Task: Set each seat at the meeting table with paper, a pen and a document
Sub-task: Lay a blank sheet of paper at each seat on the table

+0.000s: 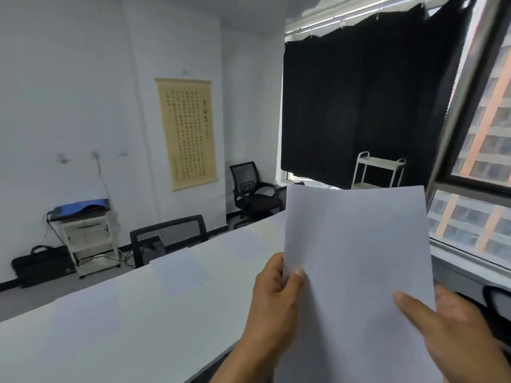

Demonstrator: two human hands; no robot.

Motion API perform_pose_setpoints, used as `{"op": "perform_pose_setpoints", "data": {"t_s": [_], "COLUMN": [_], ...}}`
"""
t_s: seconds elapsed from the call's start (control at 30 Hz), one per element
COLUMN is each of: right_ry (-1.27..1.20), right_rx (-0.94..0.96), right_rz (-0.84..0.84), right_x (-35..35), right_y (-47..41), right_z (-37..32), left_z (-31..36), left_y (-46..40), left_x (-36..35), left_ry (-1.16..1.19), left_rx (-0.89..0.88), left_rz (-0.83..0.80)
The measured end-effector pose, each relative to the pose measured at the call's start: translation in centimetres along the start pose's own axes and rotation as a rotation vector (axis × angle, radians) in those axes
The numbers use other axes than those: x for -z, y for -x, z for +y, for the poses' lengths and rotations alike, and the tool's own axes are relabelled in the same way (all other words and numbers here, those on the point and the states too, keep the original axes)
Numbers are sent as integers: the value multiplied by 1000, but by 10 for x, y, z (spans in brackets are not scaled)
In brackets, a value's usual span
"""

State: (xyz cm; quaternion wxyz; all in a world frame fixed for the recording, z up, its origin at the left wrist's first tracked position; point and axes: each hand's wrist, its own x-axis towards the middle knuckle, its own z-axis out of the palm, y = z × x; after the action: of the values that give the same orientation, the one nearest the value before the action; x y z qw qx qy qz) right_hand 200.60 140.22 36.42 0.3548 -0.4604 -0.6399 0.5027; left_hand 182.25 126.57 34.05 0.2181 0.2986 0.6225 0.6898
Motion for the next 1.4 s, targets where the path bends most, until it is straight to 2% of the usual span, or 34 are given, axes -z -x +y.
{"op": "perform_pose_setpoints", "data": {"t_s": [0.13,0.27,0.43,0.63,0.87,0.97,1.17,1.4], "right_ry": [95,132,159,213,315,369,541,561], "right_rx": [58,62,-13,-49,-78,-38,-39,-114], "right_rz": [12,-66,-219,-439,-534,-619,-897,-1017], "right_x": [-39,-98,-184,-272,-346,-375,-418,-457], "right_y": [-62,-126,-170,-204,-240,-259,-301,-316], "right_z": [-13,-11,16,58,124,146,181,216], "left_z": [-35,-72,-116,-175,-241,-258,-286,-316], "left_y": [-68,-126,-165,-180,-189,-199,-218,-215], "left_x": [0,19,76,133,166,173,175,180], "left_ry": [33,-13,-84,-130,-147,-169,-139,-81], "left_rx": [1,36,175,340,521,583,765,929], "left_rz": [21,42,165,319,476,541,682,836]}}
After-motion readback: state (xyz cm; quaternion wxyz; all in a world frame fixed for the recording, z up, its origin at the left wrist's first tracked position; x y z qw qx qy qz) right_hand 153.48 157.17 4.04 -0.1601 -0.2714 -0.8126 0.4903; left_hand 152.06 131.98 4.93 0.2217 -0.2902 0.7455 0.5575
